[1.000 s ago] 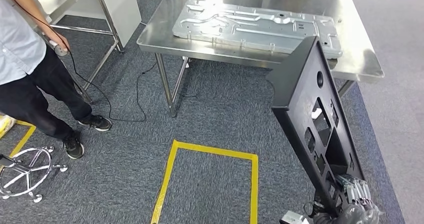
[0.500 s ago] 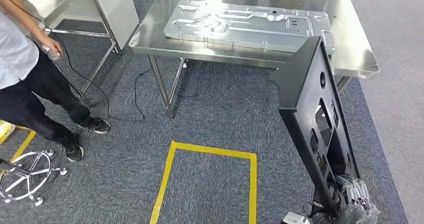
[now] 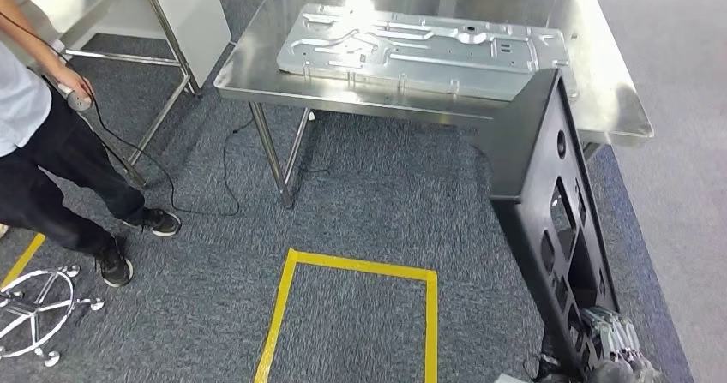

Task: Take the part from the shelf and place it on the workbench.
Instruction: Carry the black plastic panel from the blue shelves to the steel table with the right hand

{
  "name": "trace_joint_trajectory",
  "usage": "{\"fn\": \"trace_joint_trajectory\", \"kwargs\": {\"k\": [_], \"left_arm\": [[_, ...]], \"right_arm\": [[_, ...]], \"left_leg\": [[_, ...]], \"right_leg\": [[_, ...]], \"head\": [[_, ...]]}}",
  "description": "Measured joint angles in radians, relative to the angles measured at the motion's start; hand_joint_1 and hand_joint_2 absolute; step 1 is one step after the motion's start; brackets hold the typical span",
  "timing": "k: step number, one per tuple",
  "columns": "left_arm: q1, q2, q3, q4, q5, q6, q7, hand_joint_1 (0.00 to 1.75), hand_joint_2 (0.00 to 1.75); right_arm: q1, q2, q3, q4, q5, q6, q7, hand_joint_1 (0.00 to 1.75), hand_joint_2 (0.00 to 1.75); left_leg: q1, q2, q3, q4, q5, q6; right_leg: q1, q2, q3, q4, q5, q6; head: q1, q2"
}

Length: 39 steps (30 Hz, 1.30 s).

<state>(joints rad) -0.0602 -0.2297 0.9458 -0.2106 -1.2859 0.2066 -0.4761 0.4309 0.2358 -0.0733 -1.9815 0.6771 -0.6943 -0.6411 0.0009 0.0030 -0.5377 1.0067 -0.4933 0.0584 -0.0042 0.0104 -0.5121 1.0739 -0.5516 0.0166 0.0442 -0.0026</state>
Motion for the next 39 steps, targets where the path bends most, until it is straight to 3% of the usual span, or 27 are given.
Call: {"fn": "trace_joint_trajectory", "kwargs": {"k": [3,5,6,8,10,13,15,16,18,20,21,22,24,26,29,30,32,34,35,36,37,39], "left_arm": [[-0.004,-0.002,-0.003,0.0,-0.004,-0.001,0.0,0.0,1.75],[-0.002,-0.003,-0.005,0.0,-0.007,-0.001,0.0,0.0,1.75],[0.0,-0.003,-0.007,0.0,-0.008,-0.001,0.0,0.0,1.75],[0.001,-0.005,-0.01,0.0,-0.012,-0.001,0.0,0.0,1.75],[-0.001,-0.006,-0.014,0.0,-0.015,-0.001,0.0,0.0,1.75],[-0.006,-0.006,-0.019,0.0,-0.016,-0.001,0.0,0.0,1.75],[-0.007,-0.006,-0.021,0.0,-0.018,-0.001,0.0,0.0,1.75],[-0.007,-0.006,-0.022,0.0,-0.019,-0.001,0.0,0.0,1.75],[-0.007,-0.007,-0.023,0.0,-0.02,-0.001,0.001,0.0,1.75],[-0.003,-0.007,-0.024,0.0,-0.021,-0.001,0.001,0.0,1.75],[-0.001,-0.007,-0.024,0.0,-0.021,-0.001,0.001,0.0,1.75],[0.0,-0.007,-0.024,0.0,-0.022,-0.001,0.001,0.0,1.75],[0.001,-0.006,-0.024,0.0,-0.02,-0.001,0.0,0.0,1.75],[0.002,-0.006,-0.023,0.0,-0.016,-0.002,0.0,0.0,1.75],[0.0,-0.005,-0.023,0.0,-0.015,-0.004,0.0,0.0,1.75],[-0.001,-0.005,-0.023,0.0,-0.015,-0.004,0.0,0.0,1.75],[-0.005,-0.006,-0.023,0.0,-0.015,-0.006,0.001,0.0,1.75],[-0.006,-0.006,-0.023,0.0,-0.015,-0.009,0.001,0.0,1.75],[-0.004,-0.006,-0.023,0.0,-0.015,-0.01,0.001,0.0,1.75],[-0.002,-0.006,-0.023,0.0,-0.015,-0.012,0.001,0.0,1.75],[-0.001,-0.006,-0.023,0.0,-0.016,-0.013,0.001,0.0,1.75],[0.001,-0.006,-0.023,0.001,-0.016,-0.014,0.0,0.0,1.75]], "right_arm": [[0.003,-0.007,0.0,-0.007,-0.002,0.0,-0.003,1.75,1.75],[0.007,-0.011,0.0,-0.008,-0.003,0.0,-0.005,1.75,1.75],[0.009,-0.013,0.0,-0.009,-0.004,0.0,-0.006,1.75,1.75],[0.011,-0.016,-0.001,-0.013,-0.007,0.0,-0.009,1.75,1.75],[0.013,-0.018,-0.003,-0.017,-0.012,0.0,-0.011,1.75,1.75],[0.02,-0.02,-0.005,-0.026,-0.017,0.0,-0.012,1.75,1.75],[0.023,-0.021,-0.006,-0.031,-0.019,0.0,-0.014,1.75,1.75],[0.023,-0.021,-0.007,-0.034,-0.019,0.0,-0.016,1.75,1.75],[0.024,-0.021,-0.008,-0.037,-0.02,0.0,-0.018,1.75,1.75],[0.025,-0.021,-0.008,-0.038,-0.021,0.0,-0.019,1.75,1.75],[0.025,-0.021,-0.009,-0.038,-0.023,0.0,-0.019,1.75,1.75],[0.026,-0.021,-0.01,-0.038,-0.024,0.0,-0.02,1.75,1.75],[0.024,-0.021,-0.011,-0.038,-0.027,0.0,-0.021,1.75,1.75],[0.019,-0.021,-0.012,-0.036,-0.027,0.0,-0.022,1.75,1.75],[0.011,-0.022,-0.012,-0.035,-0.02,0.0,-0.023,1.75,1.75],[0.007,-0.023,-0.012,-0.035,-0.017,0.0,-0.023,1.75,1.75],[-0.002,-0.023,-0.012,-0.035,-0.012,0.0,-0.023,1.75,1.75],[-0.006,-0.024,-0.012,-0.035,-0.01,0.0,-0.023,1.75,1.75],[-0.006,-0.024,-0.012,-0.035,-0.009,0.0,-0.022,1.75,1.75],[-0.006,-0.024,-0.012,-0.034,-0.009,0.0,-0.022,1.75,1.75],[-0.007,-0.025,-0.012,-0.034,-0.008,0.0,-0.022,1.75,1.75],[-0.01,-0.028,-0.012,-0.033,-0.006,0.0,-0.021,1.75,1.75]], "left_leg": [[0.003,0.002,0.022,-0.007,-0.014,0.006],[0.005,0.002,0.041,-0.007,-0.031,0.002],[0.008,0.001,0.055,-0.007,-0.041,-0.001],[0.013,0.001,0.084,-0.006,-0.064,-0.01],[0.014,0.0,0.099,-0.008,-0.084,-0.024],[0.013,0.002,0.112,-0.002,-0.086,-0.045],[0.015,0.002,0.086,0.06,-0.08,-0.05],[0.016,0.002,0.051,0.119,-0.09,-0.051],[0.017,0.001,-0.037,0.24,-0.14,-0.052],[0.016,0.001,-0.104,0.294,-0.185,-0.053],[0.016,0.001,-0.116,0.276,-0.178,-0.051],[0.014,0.0,-0.116,0.231,-0.145,-0.046],[0.007,-0.002,-0.101,0.121,-0.042,-0.029],[-0.003,-0.009,-0.089,0.07,0.01,-0.016],[-0.006,-0.014,-0.06,0.051,0.018,-0.005],[-0.004,-0.013,-0.048,0.045,0.016,-0.001],[-0.003,-0.012,-0.029,0.036,0.01,0.006],[-0.003,-0.012,-0.017,0.034,-0.002,0.01],[-0.003,-0.012,-0.009,0.034,-0.01,0.009],[-0.002,-0.013,0.001,0.034,-0.02,0.007],[-0.001,-0.014,0.014,0.033,-0.029,0.005],[0.0,-0.014,0.039,0.032,-0.049,-0.002]], "right_leg": [[-0.009,-0.002,-0.106,0.162,-0.061,0.019],[-0.017,-0.004,-0.162,0.206,-0.066,0.029],[-0.02,-0.005,-0.167,0.179,-0.042,0.033],[-0.026,-0.011,-0.147,0.067,0.052,0.037],[-0.021,-0.016,-0.131,-0.01,0.106,0.026],[-0.016,-0.01,-0.117,-0.028,0.101,-0.004],[-0.017,-0.006,-0.095,-0.038,0.092,-0.021],[-0.017,-0.006,-0.083,-0.042,0.086,-0.028],[-0.011,-0.005,-0.064,-0.044,0.07,-0.036],[-0.006,-0.002,-0.04,-0.044,0.05,-0.04],[-0.003,0.001,-0.026,-0.044,0.039,-0.04],[0.0,0.003,-0.01,-0.044,0.028,-0.04],[0.004,0.006,0.015,-0.043,0.006,-0.036],[0.005,0.011,0.032,-0.039,-0.014,-0.026],[0.003,0.012,0.045,-0.015,-0.018,-0.01],[0.002,0.008,0.035,0.011,-0.019,-0.006],[-0.002,0.001,-0.02,0.102,-0.046,0.003],[-0.005,-0.001,-0.1,0.2,-0.092,0.012],[-0.007,-0.001,-0.129,0.222,-0.104,0.015],[-0.008,-0.002,-0.143,0.213,-0.095,0.017],[-0.009,-0.003,-0.144,0.176,-0.064,0.016],[-0.008,-0.006,-0.124,0.066,0.027,0.012]], "head": [[0.002,0.0],[0.002,0.0],[0.002,0.0],[0.003,0.0],[0.003,0.0],[0.001,0.0],[0.0,0.0],[0.0,0.0],[-0.001,0.0],[-0.001,0.0],[-0.001,0.0],[-0.001,0.0],[0.0,0.0],[0.0,0.0],[-0.001,0.0],[0.0,0.0],[0.0,0.0],[0.0,0.0],[0.0,0.0],[0.0,0.0],[0.0,0.0],[0.0,0.0]]}}
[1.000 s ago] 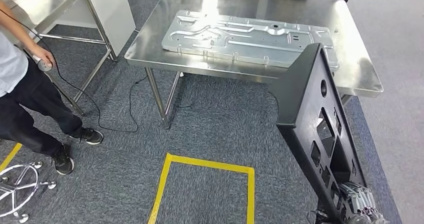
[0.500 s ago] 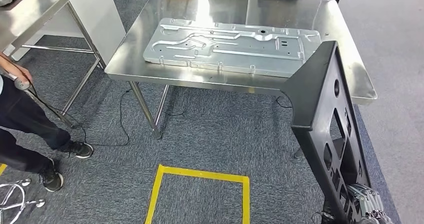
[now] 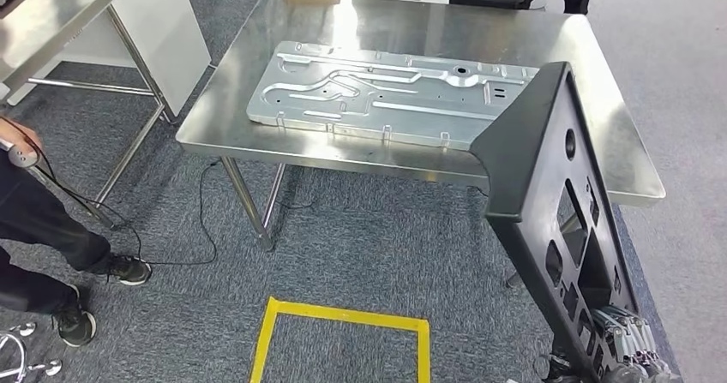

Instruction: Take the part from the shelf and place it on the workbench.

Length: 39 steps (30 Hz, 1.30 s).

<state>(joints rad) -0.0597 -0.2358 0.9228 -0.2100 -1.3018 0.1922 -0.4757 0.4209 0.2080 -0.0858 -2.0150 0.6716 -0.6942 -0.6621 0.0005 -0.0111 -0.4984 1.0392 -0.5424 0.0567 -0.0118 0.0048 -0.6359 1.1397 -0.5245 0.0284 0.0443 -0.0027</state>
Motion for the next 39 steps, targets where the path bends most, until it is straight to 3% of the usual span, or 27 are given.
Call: {"fn": "trace_joint_trajectory", "kwargs": {"k": [2,6,8,11,12,14,16,18,20,22,24,27,28,29,30,31,33,37,39], "left_arm": [[-0.004,0.0,0.0,0.0,0.0,-0.001,0.0,0.0,1.75],[-0.008,0.002,0.0,0.001,-0.001,-0.001,-0.002,0.0,1.75],[-0.01,0.002,0.0,0.001,-0.002,-0.001,-0.002,0.0,1.75],[-0.009,0.002,0.0,0.001,-0.004,-0.002,-0.003,0.0,1.75],[-0.008,0.002,0.0,0.001,-0.005,-0.002,-0.002,0.0,1.75],[-0.007,0.003,0.0,0.001,-0.006,-0.003,-0.002,0.0,1.75],[-0.006,0.004,0.0,0.001,-0.008,-0.003,-0.002,0.0,1.75],[-0.007,0.004,-0.001,0.001,-0.009,-0.003,-0.001,0.0,1.75],[-0.005,0.006,-0.001,0.001,-0.01,-0.003,0.0,0.0,1.75],[-0.002,0.008,-0.001,0.001,-0.011,-0.003,0.0,0.0,1.75],[-0.006,0.008,-0.001,0.001,-0.013,-0.003,0.0,0.0,1.75],[-0.011,0.008,-0.001,0.001,-0.014,-0.003,0.0,0.0,1.75],[-0.009,0.008,-0.001,0.001,-0.014,-0.003,0.0,0.0,1.75],[-0.007,0.008,-0.001,0.001,-0.014,-0.003,0.0,0.0,1.75],[-0.005,0.008,-0.001,0.001,-0.015,-0.003,0.0,0.0,1.75],[-0.003,0.008,-0.001,0.001,-0.016,-0.004,0.0,0.0,1.75],[-0.003,0.008,-0.002,0.001,-0.017,-0.004,0.0,0.0,1.75],[-0.011,0.009,-0.002,0.001,-0.018,-0.004,0.0,0.0,1.75],[-0.014,0.009,-0.002,0.001,-0.018,-0.004,0.0,0.0,1.75]], "right_arm": [[-0.005,-0.004,0.0,0.002,0.003,0.0,0.002,1.75,1.75],[-0.015,-0.009,0.0,0.004,0.008,0.0,0.007,1.75,1.75],[-0.026,-0.011,0.0,0.004,0.011,0.0,0.009,1.75,1.75],[-0.048,-0.017,0.0,0.007,0.022,0.0,0.014,1.75,1.75],[-0.053,-0.019,0.0,0.008,0.025,0.0,0.016,1.75,1.75],[-0.058,-0.022,0.0,0.009,0.029,0.0,0.019,1.75,1.75],[-0.069,-0.026,0.001,0.01,0.033,0.0,0.024,1.75,1.75],[-0.085,-0.033,0.002,0.013,0.039,0.0,0.031,1.75,1.75],[-0.092,-0.038,0.004,0.015,0.042,0.0,0.036,1.75,1.75],[-0.098,-0.044,0.006,0.017,0.044,0.0,0.042,1.75,1.75],[-0.105,-0.051,0.01,0.019,0.044,0.0,0.046,1.75,1.75],[-0.109,-0.058,0.014,0.023,0.044,0.0,0.046,1.75,1.75],[-0.109,-0.06,0.015,0.024,0.044,0.0,0.047,1.75,1.75],[-0.109,-0.062,0.015,0.025,0.044,0.0,0.048,1.75,1.75],[-0.109,-0.064,0.015,0.025,0.045,0.0,0.05,1.75,1.75],[-0.109,-0.065,0.015,0.025,0.046,0.0,0.051,1.75,1.75],[-0.11,-0.068,0.015,0.027,0.047,0.0,0.053,1.75,1.75],[-0.114,-0.071,0.017,0.029,0.047,0.0,0.057,1.75,1.75],[-0.117,-0.071,0.017,0.029,0.047,0.0,0.058,1.75,1.75]], "left_leg": [[-0.001,0.0,0.013,-0.004,-0.014,-0.01],[-0.003,0.002,0.019,0.029,-0.015,-0.036],[0.0,0.004,-0.03,0.116,-0.043,-0.043],[0.002,0.004,-0.14,0.261,-0.104,-0.044],[0.002,0.004,-0.16,0.279,-0.109,-0.044],[0.002,0.004,-0.172,0.279,-0.1,-0.045],[0.001,0.005,-0.141,0.164,-0.014,-0.039],[-0.007,0.004,-0.108,0.043,0.033,-0.029],[-0.013,0.003,-0.096,0.021,0.022,-0.015],[-0.01,0.004,-0.068,0.0,0.05,0.0],[-0.008,0.005,-0.044,-0.009,0.052,0.008],[-0.007,0.004,-0.031,-0.01,0.036,0.012],[-0.007,0.002,-0.024,-0.01,0.029,0.01],[-0.005,0.001,-0.013,-0.01,0.019,0.007],[-0.004,0.0,0.0,-0.01,0.009,0.004],[-0.002,0.0,0.011,-0.01,-0.001,0.0],[0.0,-0.001,0.028,-0.012,-0.019,-0.012],[0.0,0.001,0.043,0.003,-0.023,-0.036],[0.002,0.003,0.0,0.083,-0.025,-0.043]], "right_leg": [[0.007,-0.003,0.011,-0.061,0.04,-0.011],[0.005,-0.003,0.039,-0.084,0.044,-0.041],[0.005,-0.005,0.057,-0.093,0.037,-0.052],[0.008,-0.005,0.073,-0.094,0.02,-0.06],[0.008,-0.004,0.078,-0.094,0.016,-0.06],[0.009,-0.003,0.083,-0.094,0.011,-0.059],[0.01,-0.003,0.103,-0.094,-0.003,-0.055],[0.01,-0.003,0.123,-0.096,-0.022,-0.043],[0.008,-0.002,0.134,-0.09,-0.024,-0.029],[0.006,-0.003,0.141,-0.067,-0.026,-0.02],[0.003,-0.003,0.109,-0.001,-0.048,-0.012],[-0.004,-0.004,-0.005,0.138,-0.106,0.003],[-0.006,-0.004,-0.03,0.149,-0.108,0.007],[-0.009,-0.004,-0.04,0.13,-0.09,0.01],[-0.011,-0.004,-0.035,0.082,-0.052,0.011],[-0.011,-0.005,-0.023,0.026,0.0,0.011],[-0.005,-0.008,-0.01,-0.052,0.059,0.0],[0.001,-0.007,0.01,-0.079,0.062,-0.036],[-0.001,-0.008,0.035,-0.091,0.054,-0.049]], "head": [[0.001,0.0],[0.001,0.0],[0.0,0.0],[0.0,0.0],[0.0,0.0],[0.0,0.0],[0.0,0.0],[0.0,0.0],[-0.001,0.0],[0.0,0.0],[0.001,0.0],[0.001,0.0],[0.001,0.0],[0.001,0.0],[0.001,0.0],[0.002,0.0],[0.002,0.0],[0.001,0.0],[0.001,0.0]]}}
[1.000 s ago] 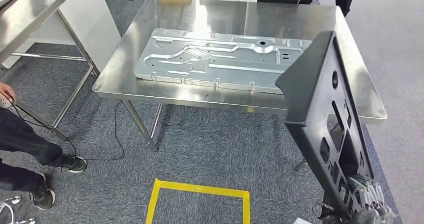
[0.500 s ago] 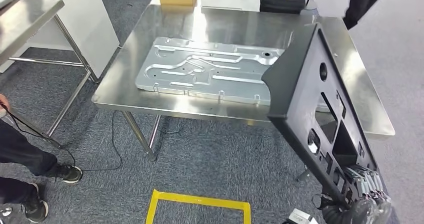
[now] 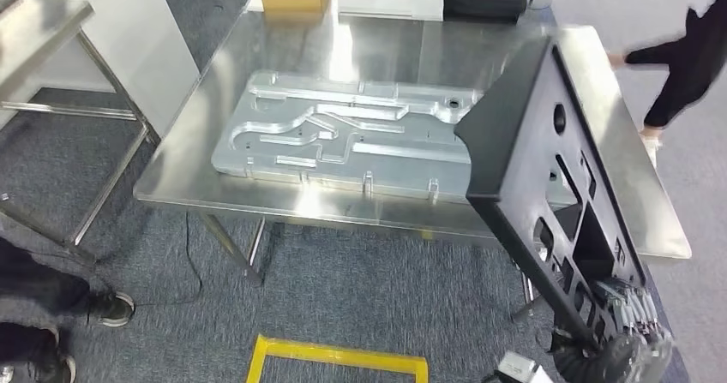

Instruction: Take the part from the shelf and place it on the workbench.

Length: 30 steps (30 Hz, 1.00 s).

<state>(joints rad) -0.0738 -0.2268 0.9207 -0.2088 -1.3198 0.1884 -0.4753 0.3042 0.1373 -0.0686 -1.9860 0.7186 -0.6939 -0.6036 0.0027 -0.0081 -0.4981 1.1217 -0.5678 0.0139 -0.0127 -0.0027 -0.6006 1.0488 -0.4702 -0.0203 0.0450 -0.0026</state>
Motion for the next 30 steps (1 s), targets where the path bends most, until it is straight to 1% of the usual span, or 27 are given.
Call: {"fn": "trace_joint_trajectory", "kwargs": {"k": [1,2,3,4,5,6,8,9,10,11,13,14,15,16,18,19,20,21,22,23,24,25,26,27,28,29,30], "left_arm": [[0.0,0.0,0.0,0.0,0.0,0.0,0.0,0.0,1.75],[0.0,0.0,0.0,0.0,0.0,0.0,0.0,0.0,1.75],[0.001,0.0,0.0,0.0,0.0,0.0,0.0,0.0,1.75],[0.003,0.0,0.0,0.0,0.0,0.0,0.0,0.0,1.75],[0.005,0.0,0.0,0.0,0.0,0.0,0.0,0.0,1.75],[0.007,0.0,0.0,0.0,0.0,0.0,0.0,0.0,1.75],[0.01,0.001,0.0,0.0,0.0,-0.001,0.0,0.0,1.75],[0.011,0.001,0.0,0.0,-0.001,-0.001,0.0,0.0,1.75],[0.012,0.001,0.0,0.0,-0.001,-0.001,0.0,0.0,1.75],[0.012,0.001,-0.001,0.0,-0.001,-0.002,0.0,0.0,1.75],[0.011,0.002,-0.001,0.0,-0.002,-0.002,0.0,0.0,1.75],[0.01,0.002,-0.001,0.0,-0.002,-0.002,0.0,0.0,1.75],[0.008,0.002,-0.002,0.0,-0.003,-0.002,-0.001,0.0,1.75],[0.006,0.002,-0.002,0.0,-0.003,-0.002,-0.001,0.0,1.75],[0.002,0.002,-0.003,0.0,-0.003,-0.002,-0.001,0.0,1.75],[0.003,0.002,-0.003,0.0,-0.003,-0.002,-0.001,0.0,1.75],[0.004,0.002,-0.004,0.0,-0.003,-0.003,-0.001,0.0,1.75],[0.005,0.002,-0.005,0.0,-0.003,-0.003,-0.001,0.0,1.75],[0.006,0.001,-0.006,0.0,-0.003,-0.003,-0.001,0.0,1.75],[0.007,0.001,-0.006,0.001,-0.003,-0.003,-0.001,0.0,1.75],[0.006,0.0,-0.007,0.001,-0.003,-0.003,-0.001,0.0,1.75],[0.004,0.0,-0.008,0.002,-0.003,-0.003,0.0,0.0,1.75],[0.003,0.0,-0.008,0.002,-0.003,-0.003,0.0,0.0,1.75],[0.001,0.0,-0.008,0.002,-0.003,-0.002,0.0,0.0,1.75],[-0.001,0.0,-0.009,0.002,-0.003,-0.002,0.0,0.0,1.75],[-0.002,0.001,-0.009,0.002,-0.004,-0.002,0.0,0.0,1.75],[-0.003,0.001,-0.01,0.002,-0.004,-0.001,0.0,0.0,1.75]], "right_arm": [[-0.002,0.0,0.0,0.0,0.001,0.0,0.001,1.75,1.75],[-0.003,0.0,0.001,0.0,0.002,0.0,0.001,1.75,1.75],[-0.004,0.0,0.001,0.0,0.003,0.0,0.001,1.75,1.75],[-0.004,0.0,0.001,0.0,0.004,0.0,0.002,1.75,1.75],[-0.004,0.0,0.001,0.0,0.004,0.0,0.002,1.75,1.75],[-0.005,0.0,0.002,0.0,0.004,0.0,0.002,1.75,1.75],[-0.006,-0.001,0.003,0.001,0.006,0.0,0.002,1.75,1.75],[-0.008,-0.001,0.004,0.001,0.008,0.0,0.002,1.75,1.75],[-0.01,-0.002,0.006,0.002,0.01,0.0,0.003,1.75,1.75],[-0.011,-0.004,0.007,0.003,0.013,0.0,0.004,1.75,1.75],[-0.015,-0.008,0.011,0.003,0.017,0.0,0.007,1.75,1.75],[-0.017,-0.01,0.013,0.003,0.018,0.0,0.008,1.75,1.75],[-0.021,-0.013,0.015,0.003,0.019,0.0,0.009,1.75,1.75],[-0.024,-0.016,0.017,0.003,0.02,0.0,0.01,1.75,1.75],[-0.026,-0.02,0.021,0.004,0.021,0.0,0.01,1.75,1.75],[-0.026,-0.022,0.022,0.005,0.021,0.0,0.01,1.75,1.75],[-0.026,-0.024,0.024,0.005,0.022,0.0,0.01,1.75,1.75],[-0.026,-0.026,0.024,0.006,0.022,0.0,0.011,1.75,1.75],[-0.026,-0.028,0.025,0.006,0.023,0.0,0.013,1.75,1.75],[-0.026,-0.029,0.025,0.006,0.025,0.0,0.015,1.75,1.75],[-0.026,-0.031,0.025,0.007,0.026,0.0,0.018,1.75,1.75],[-0.027,-0.032,0.026,0.008,0.028,0.0,0.02,1.75,1.75],[-0.027,-0.033,0.026,0.009,0.029,0.0,0.022,1.75,1.75],[-0.028,-0.034,0.027,0.009,0.03,0.0,0.023,1.75,1.75],[-0.029,-0.035,0.027,0.009,0.031,0.0,0.025,1.75,1.75],[-0.03,-0.036,0.028,0.009,0.031,0.0,0.026,1.75,1.75],[-0.032,-0.037,0.028,0.009,0.032,0.0,0.026,1.75,1.75]], "left_leg": [[0.001,0.001,-0.039,0.061,-0.015,-0.003],[0.001,0.001,-0.083,0.119,-0.04,-0.006],[0.001,0.001,-0.124,0.163,-0.069,-0.007],[0.001,0.001,-0.152,0.179,-0.088,-0.007],[0.001,0.001,-0.166,0.166,-0.087,-0.006],[0.001,0.001,-0.168,0.125,-0.059,-0.002],[-0.002,0.001,-0.156,0.013,0.05,0.01],[-0.006,0.001,-0.15,-0.027,0.089,0.015],[-0.011,0.001,-0.146,-0.049,0.115,0.02],[-0.015,0.0,-0.143,-0.055,0.115,0.024],[-0.016,-0.001,-0.119,-0.073,0.115,0.035],[-0.014,-0.001,-0.107,-0.081,0.113,0.042],[-0.013,-0.001,-0.093,-0.087,0.11,0.047],[-0.012,0.0,-0.084,-0.091,0.105,0.051],[-0.011,-0.001,-0.067,-0.093,0.089,0.054],[-0.011,-0.002,-0.055,-0.093,0.079,0.054],[-0.011,-0.004,-0.041,-0.093,0.067,0.052],[-0.011,-0.005,-0.024,-0.093,0.055,0.05],[-0.011,-0.006,-0.009,-0.093,0.041,0.048],[-0.011,-0.007,0.008,-0.092,0.028,0.044],[-0.012,-0.009,0.018,-0.092,0.016,0.04],[-0.013,-0.01,0.023,-0.094,0.006,0.035],[-0.013,-0.011,0.03,-0.093,0.002,0.029],[-0.014,-0.012,0.033,-0.093,0.002,0.023],[-0.012,-0.011,0.035,-0.086,0.003,0.018],[-0.012,-0.009,0.033,-0.066,0.006,0.013],[-0.01,-0.007,0.019,-0.034,0.002,0.009]], "right_leg": [[0.001,-0.001,0.011,-0.004,-0.007,-0.004],[0.001,-0.001,0.02,-0.006,-0.015,-0.007],[0.002,0.0,0.03,-0.007,-0.024,-0.008],[0.003,0.001,0.042,-0.007,-0.034,-0.009],[0.004,0.002,0.057,-0.007,-0.045,-0.008],[0.006,0.003,0.073,-0.007,-0.056,-0.008],[0.009,0.004,0.101,-0.007,-0.08,-0.004],[0.009,0.005,0.109,-0.007,-0.091,0.001],[0.009,0.007,0.115,-0.009,-0.1,0.007],[0.008,0.008,0.121,-0.006,-0.103,0.015],[0.004,0.008,0.127,0.008,-0.1,0.025],[0.003,0.008,0.119,0.035,-0.097,0.029],[0.001,0.007,0.095,0.076,-0.101,0.033],[-0.001,0.007,0.058,0.131,-0.112,0.037],[-0.003,0.007,-0.026,0.233,-0.157,0.046],[-0.004,0.006,-0.058,0.255,-0.178,0.049],[-0.004,0.006,-0.077,0.25,-0.182,0.051],[-0.004,0.006,-0.084,0.219,-0.164,0.051],[-0.004,0.006,-0.082,0.166,-0.119,0.048],[-0.002,0.006,-0.079,0.111,-0.057,0.045],[0.001,0.005,-0.075,0.068,-0.014,0.039],[0.004,0.005,-0.072,0.042,0.021,0.032],[0.006,0.005,-0.069,0.03,0.03,0.025],[0.008,0.006,-0.062,0.026,0.023,0.017],[0.007,0.007,-0.05,0.018,0.024,0.01],[0.005,0.007,-0.036,0.009,0.019,0.003],[0.005,0.007,-0.021,0.002,0.014,-0.003]], "head": [[0.0,0.0],[-0.001,0.0],[0.0,0.0],[-0.001,0.0],[-0.001,0.0],[-0.001,0.0],[0.0,0.0],[0.0,0.0],[0.001,0.0],[0.0,0.0],[0.0,0.0],[0.0,0.0],[0.001,0.0],[0.001,0.0],[0.001,0.0],[0.001,0.0],[0.001,0.0],[0.001,0.0],[0.001,0.0],[0.001,0.0],[0.001,0.0],[0.0,0.0],[0.0,0.0],[-0.001,0.0],[-0.002,0.0],[-0.002,0.0],[-0.003,0.0]]}}
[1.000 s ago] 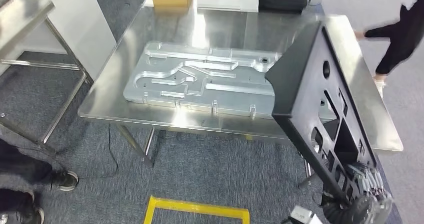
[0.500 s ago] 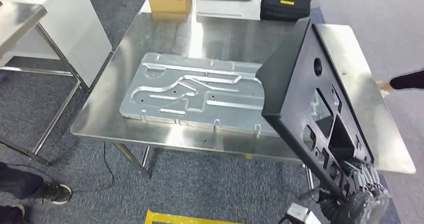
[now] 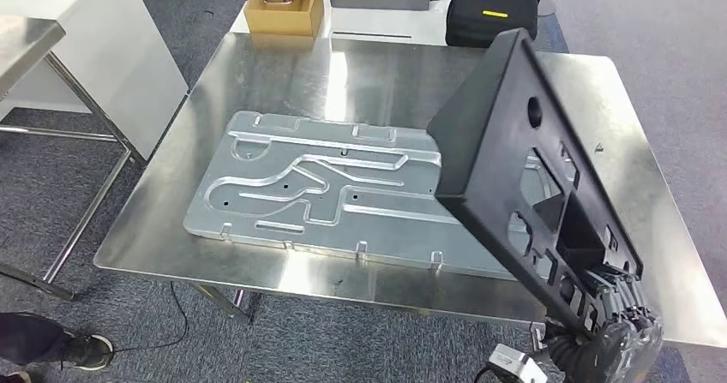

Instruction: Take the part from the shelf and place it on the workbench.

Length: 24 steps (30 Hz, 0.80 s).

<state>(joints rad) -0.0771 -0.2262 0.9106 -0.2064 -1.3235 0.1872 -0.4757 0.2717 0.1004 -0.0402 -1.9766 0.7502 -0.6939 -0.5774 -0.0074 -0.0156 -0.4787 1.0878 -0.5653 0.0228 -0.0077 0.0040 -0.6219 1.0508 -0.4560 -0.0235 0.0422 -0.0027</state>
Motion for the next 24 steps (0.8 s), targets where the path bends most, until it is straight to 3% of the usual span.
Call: {"fn": "trace_joint_trajectory", "kwargs": {"k": [3,5,6,8,10,12,15,16,18,19,20,21,24], "left_arm": [[0.0,0.0,-0.003,0.0,0.0,0.006,0.005,0.0,1.75],[0.001,0.0,-0.004,0.0,0.0,0.025,0.017,0.0,1.75],[0.001,0.0,-0.004,0.0,-0.001,0.038,0.024,0.0,1.75],[0.003,0.0,-0.004,0.0,-0.003,0.055,0.036,0.0,1.75],[0.003,0.0,-0.004,0.0,-0.004,0.061,0.041,0.0,1.75],[0.001,0.001,-0.005,0.0,-0.005,0.063,0.043,0.0,1.75],[0.0,0.0,-0.006,0.0,-0.008,0.066,0.047,0.0,1.75],[-0.002,0.0,-0.007,0.0,-0.01,0.067,0.049,0.0,1.75],[-0.005,-0.001,-0.009,0.0,-0.013,0.069,0.055,0.0,1.75],[-0.006,-0.002,-0.009,0.0,-0.014,0.068,0.056,0.0,1.75],[-0.006,-0.002,-0.01,0.0,-0.014,0.065,0.056,0.0,1.75],[-0.006,-0.002,-0.01,0.0,-0.014,0.06,0.054,0.0,1.75],[-0.005,-0.002,-0.012,0.0,-0.014,0.033,0.035,0.0,1.75]], "right_arm": [[-0.006,-0.001,0.004,0.001,0.002,0.0,0.001,1.75,1.75],[-0.007,-0.002,0.005,0.001,0.004,0.0,0.002,1.75,1.75],[-0.007,-0.002,0.006,0.001,0.004,0.0,0.003,1.75,1.75],[-0.008,-0.002,0.006,0.001,0.004,0.0,0.003,1.75,1.75],[-0.01,-0.002,0.008,0.003,0.004,0.0,0.003,1.75,1.75],[-0.011,-0.002,0.011,0.004,0.004,0.0,0.004,1.75,1.75],[-0.013,-0.003,0.013,0.004,0.004,0.0,0.003,1.75,1.75],[-0.015,-0.004,0.014,0.004,0.004,0.0,0.002,1.75,1.75],[-0.017,-0.005,0.014,0.004,0.006,0.0,0.002,1.75,1.75],[-0.018,-0.005,0.014,0.006,0.009,0.0,0.003,1.75,1.75],[-0.019,-0.007,0.016,0.007,0.015,0.0,0.005,1.72,1.75],[-0.021,-0.008,0.017,0.009,0.02,0.0,0.008,1.71,1.75],[-0.03,-0.015,0.028,0.017,0.041,0.0,0.019,1.67,1.75]], "left_leg": [[0.004,0.004,-0.102,0.152,-0.066,-0.011],[0.005,0.006,-0.159,0.193,-0.095,-0.015],[0.005,0.007,-0.169,0.169,-0.075,-0.014],[0.004,0.007,-0.161,0.063,0.031,-0.006],[-0.002,0.008,-0.154,-0.015,0.105,0.005],[-0.009,0.008,-0.154,-0.029,0.113,0.013],[-0.001,0.009,-0.134,-0.056,0.124,0.026],[0.002,0.009,-0.126,-0.064,0.123,0.031],[0.002,0.009,-0.117,-0.067,0.117,0.037],[0.002,0.009,-0.113,-0.067,0.112,0.038],[0.002,0.008,-0.109,-0.067,0.107,0.038],[0.002,0.008,-0.102,-0.066,0.102,0.037],[0.002,0.006,-0.084,-0.06,0.083,0.028]], "right_leg": [[0.001,-0.002,0.033,-0.009,-0.019,-0.011],[0.002,0.0,0.054,-0.009,-0.037,-0.011],[0.003,0.0,0.068,-0.009,-0.048,-0.01],[0.004,0.001,0.096,-0.009,-0.069,-0.008],[0.004,0.002,0.11,-0.007,-0.086,0.001],[0.003,0.004,0.114,-0.009,-0.097,0.013],[0.004,0.002,0.11,0.011,-0.122,0.027],[0.003,0.001,0.091,0.05,-0.142,0.032],[-0.002,0.0,0.023,0.165,-0.185,0.041],[-0.005,0.0,-0.012,0.212,-0.193,0.045],[-0.009,0.0,-0.033,0.232,-0.183,0.048],[-0.012,-0.001,-0.04,0.221,-0.156,0.051],[-0.016,-0.001,0.01,0.068,-0.044,0.051]], "head": [[-0.001,0.0],[-0.001,0.0],[-0.001,0.0],[-0.001,0.0],[-0.001,0.0],[-0.002,0.0],[-0.003,0.0],[-0.002,0.0],[-0.001,0.0],[-0.001,0.0],[-0.001,0.0],[-0.001,0.0],[0.0,0.0]]}}
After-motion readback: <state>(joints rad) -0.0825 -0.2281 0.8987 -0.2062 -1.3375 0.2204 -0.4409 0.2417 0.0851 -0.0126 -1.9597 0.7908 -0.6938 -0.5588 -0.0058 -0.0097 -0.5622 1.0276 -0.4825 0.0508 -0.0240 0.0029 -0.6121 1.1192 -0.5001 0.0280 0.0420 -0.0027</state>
